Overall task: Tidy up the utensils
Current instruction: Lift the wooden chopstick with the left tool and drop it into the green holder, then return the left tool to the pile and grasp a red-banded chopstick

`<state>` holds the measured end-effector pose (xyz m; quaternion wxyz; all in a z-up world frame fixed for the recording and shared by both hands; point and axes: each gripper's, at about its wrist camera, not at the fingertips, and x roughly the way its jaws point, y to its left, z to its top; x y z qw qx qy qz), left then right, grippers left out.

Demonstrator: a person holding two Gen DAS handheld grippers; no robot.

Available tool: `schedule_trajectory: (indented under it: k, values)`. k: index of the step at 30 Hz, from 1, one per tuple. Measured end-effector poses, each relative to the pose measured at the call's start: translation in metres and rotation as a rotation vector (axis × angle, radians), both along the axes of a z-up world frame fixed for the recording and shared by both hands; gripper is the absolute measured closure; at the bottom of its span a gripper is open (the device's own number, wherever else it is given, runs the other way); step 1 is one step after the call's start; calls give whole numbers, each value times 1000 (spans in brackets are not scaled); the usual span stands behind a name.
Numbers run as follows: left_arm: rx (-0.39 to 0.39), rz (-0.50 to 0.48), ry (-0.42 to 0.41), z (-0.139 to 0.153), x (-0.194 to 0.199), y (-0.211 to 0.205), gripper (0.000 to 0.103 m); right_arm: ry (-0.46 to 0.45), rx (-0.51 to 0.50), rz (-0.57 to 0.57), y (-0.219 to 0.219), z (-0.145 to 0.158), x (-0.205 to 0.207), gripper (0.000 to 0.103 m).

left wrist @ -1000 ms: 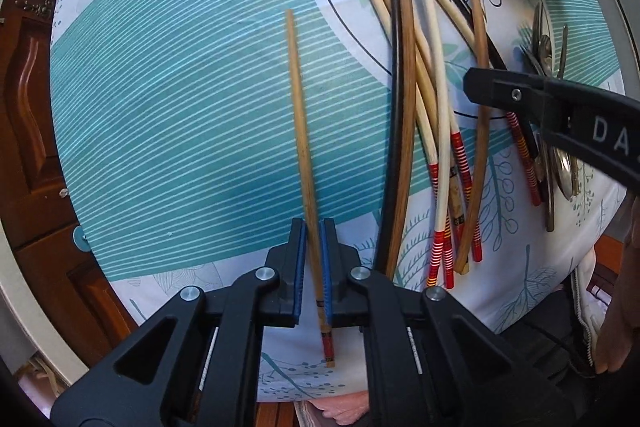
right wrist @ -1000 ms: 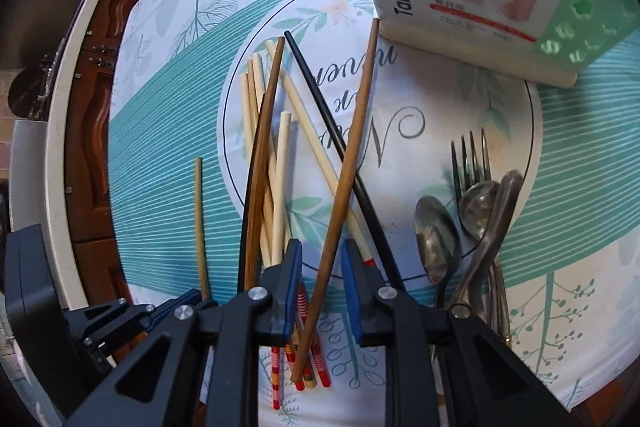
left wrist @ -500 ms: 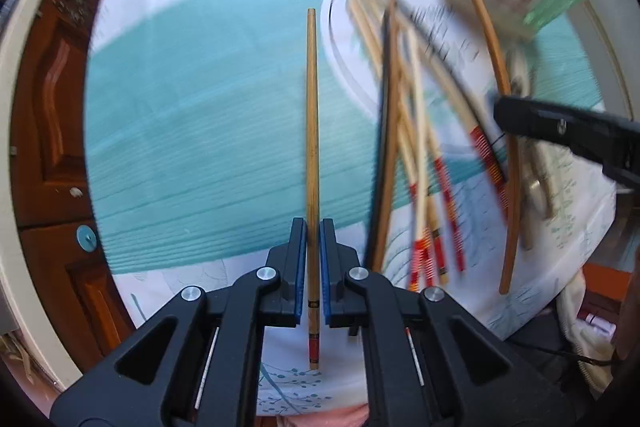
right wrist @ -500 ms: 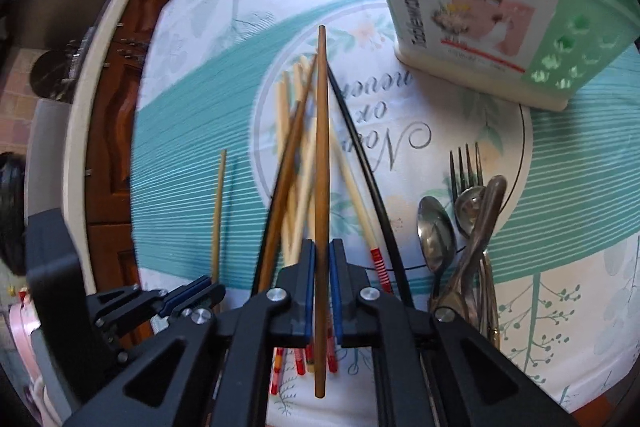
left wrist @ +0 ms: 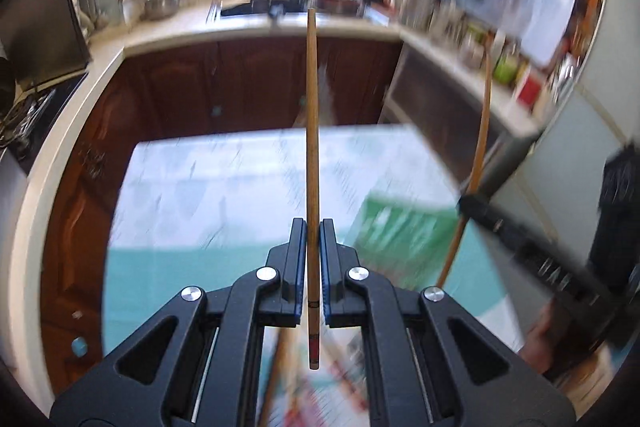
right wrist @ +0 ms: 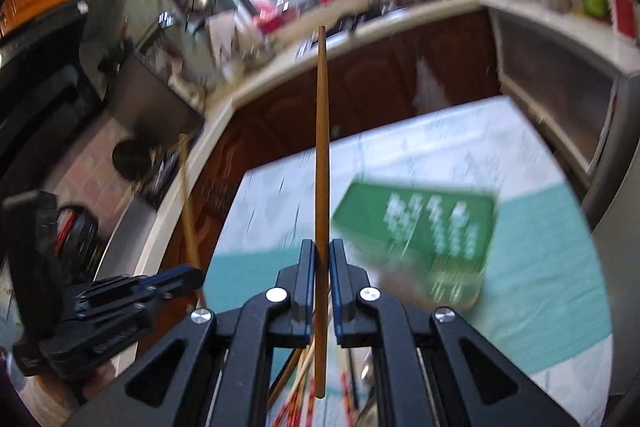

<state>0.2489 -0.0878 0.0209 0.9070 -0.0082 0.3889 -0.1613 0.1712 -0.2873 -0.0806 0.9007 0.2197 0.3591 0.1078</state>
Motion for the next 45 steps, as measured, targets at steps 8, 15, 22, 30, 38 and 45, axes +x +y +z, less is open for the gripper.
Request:
schedule_trajectory:
  k: [8, 15, 22, 30, 38, 45]
  values:
    - [-98, 36, -101, 25, 39, -54, 99, -223, -12, -155, -40, 19, 31, 96]
    - [-131, 52, -141, -5, 57, -85, 99, -310, -62, -194, -43, 8, 38, 96]
    - [-130, 58, -159, -59, 60, -81, 99, -362, -203, -131, -28, -19, 41, 96]
    - [-50, 15, -38, -108, 54, -69, 94, -280, -299, 30, -12, -47, 38, 96]
    - [-49, -2, 48, -122, 23, -45, 68, -180, -349, 123, 1, -55, 25, 83]
    - [-1, 3, 71, -114, -17, -17, 64, -157, -278, 107, -1, -46, 5, 81]
